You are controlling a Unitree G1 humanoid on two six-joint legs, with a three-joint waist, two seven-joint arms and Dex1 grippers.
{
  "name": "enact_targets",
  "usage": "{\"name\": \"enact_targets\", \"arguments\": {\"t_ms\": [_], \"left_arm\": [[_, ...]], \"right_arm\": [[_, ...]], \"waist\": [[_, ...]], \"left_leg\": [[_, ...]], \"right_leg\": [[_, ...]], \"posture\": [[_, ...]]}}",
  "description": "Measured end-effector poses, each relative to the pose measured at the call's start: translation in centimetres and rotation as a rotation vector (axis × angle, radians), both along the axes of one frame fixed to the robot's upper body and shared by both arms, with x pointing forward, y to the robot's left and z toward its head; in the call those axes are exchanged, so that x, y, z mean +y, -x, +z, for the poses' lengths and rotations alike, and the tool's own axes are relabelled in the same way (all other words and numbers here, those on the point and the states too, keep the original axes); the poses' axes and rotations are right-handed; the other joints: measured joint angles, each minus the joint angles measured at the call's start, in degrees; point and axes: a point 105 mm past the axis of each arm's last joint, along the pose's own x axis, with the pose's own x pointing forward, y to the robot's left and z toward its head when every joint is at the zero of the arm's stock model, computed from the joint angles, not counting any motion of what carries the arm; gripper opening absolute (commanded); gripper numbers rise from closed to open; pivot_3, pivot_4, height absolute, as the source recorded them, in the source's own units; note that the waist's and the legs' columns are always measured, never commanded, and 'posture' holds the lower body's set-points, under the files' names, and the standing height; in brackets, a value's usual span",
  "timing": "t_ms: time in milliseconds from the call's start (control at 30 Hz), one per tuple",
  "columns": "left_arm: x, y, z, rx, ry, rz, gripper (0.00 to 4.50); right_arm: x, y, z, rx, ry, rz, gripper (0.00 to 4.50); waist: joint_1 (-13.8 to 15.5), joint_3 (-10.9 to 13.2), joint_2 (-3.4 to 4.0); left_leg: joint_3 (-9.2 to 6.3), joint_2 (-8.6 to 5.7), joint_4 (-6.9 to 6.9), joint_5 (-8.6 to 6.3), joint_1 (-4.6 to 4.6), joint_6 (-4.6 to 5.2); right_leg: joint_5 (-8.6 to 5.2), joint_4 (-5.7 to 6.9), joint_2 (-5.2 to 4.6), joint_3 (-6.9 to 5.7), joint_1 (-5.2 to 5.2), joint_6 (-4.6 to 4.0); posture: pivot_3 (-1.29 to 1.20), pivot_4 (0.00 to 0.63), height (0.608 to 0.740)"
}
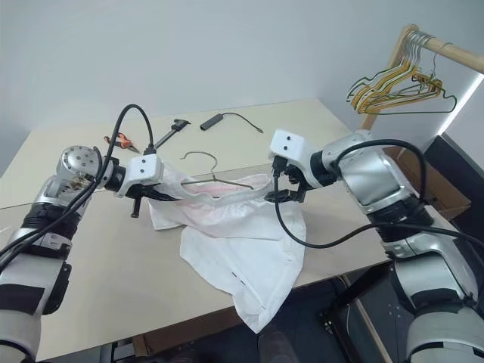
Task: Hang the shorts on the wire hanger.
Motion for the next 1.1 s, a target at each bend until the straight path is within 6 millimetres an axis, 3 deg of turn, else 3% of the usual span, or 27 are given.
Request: {"name": "enact_targets", "arguments": {"t_ms": [100,200,567,767,800,967,1100], "left_arm": [[-0.1,0.0,0.1,-0.003,0.002,-0.003,0.00],[-0.6,0.0,0.2,-0.008,0.006,-0.014,0.00],[-1.0,0.1,0.6,-0.016,0.003,-0.033,0.00],[-1.5,0.1,0.4,-0.013,0.011,-0.046,0.00],[-1.6,0.2,0.4,-0.013,0.015,-0.052,0.53],[-3.2,0.2,1.2,-0.042,0.122,-0.112,2.03],[-3.0,0.0,3.5,-0.051,0.268,-0.080,3.35]], "right_arm": [[0.9,-0.1,-1.8,0.061,0.039,0.021,4.47],[2.3,-0.1,-2.8,0.082,0.064,0.071,3.87],[3.6,-0.3,-1.4,0.038,0.073,0.142,0.13],[3.2,0.0,-1.1,0.034,0.092,0.157,0.06],[3.0,0.0,-1.2,0.037,0.095,0.155,0.00],[2.3,1.0,-2.3,0.084,0.072,0.144,0.00],[0.3,1.8,-2.9,0.147,0.020,0.057,0.00]], "waist": [[-0.2,0.0,0.00],[-0.4,0.0,0.00],[-0.1,0.0,0.01],[-0.3,0.0,0.01],[-0.2,0.0,0.01],[-0.3,0.0,0.01],[-0.3,0.0,0.01]], "left_leg": [[0.00,0.00,0.00,0.00,0.01,0.00],[-0.03,0.00,0.00,0.00,0.02,0.00],[-0.06,-0.01,0.02,0.00,0.02,0.00],[-0.06,-0.01,0.02,0.00,0.01,0.00],[-0.06,-0.01,0.02,0.00,0.01,0.00],[-0.06,-0.01,0.03,0.00,0.00,0.00],[-0.07,-0.01,0.04,0.00,0.00,0.00]], "right_leg": [[0.00,0.04,0.01,0.00,-0.01,0.00],[0.00,0.11,0.01,0.00,0.00,-0.01],[0.00,0.17,-0.02,-0.02,-0.01,0.00],[0.00,0.19,-0.02,-0.02,-0.03,0.00],[0.00,0.19,-0.02,-0.02,-0.02,0.00],[0.00,0.19,-0.02,-0.02,-0.03,0.00],[0.00,0.18,-0.02,-0.03,-0.03,0.00]], "posture": [[-0.18,0.000,0.740],[-0.17,0.000,0.740],[-0.18,0.000,0.740],[-0.20,0.000,0.740],[-0.20,0.000,0.740],[-0.20,0.000,0.740],[-0.20,0.000,0.740]]}}
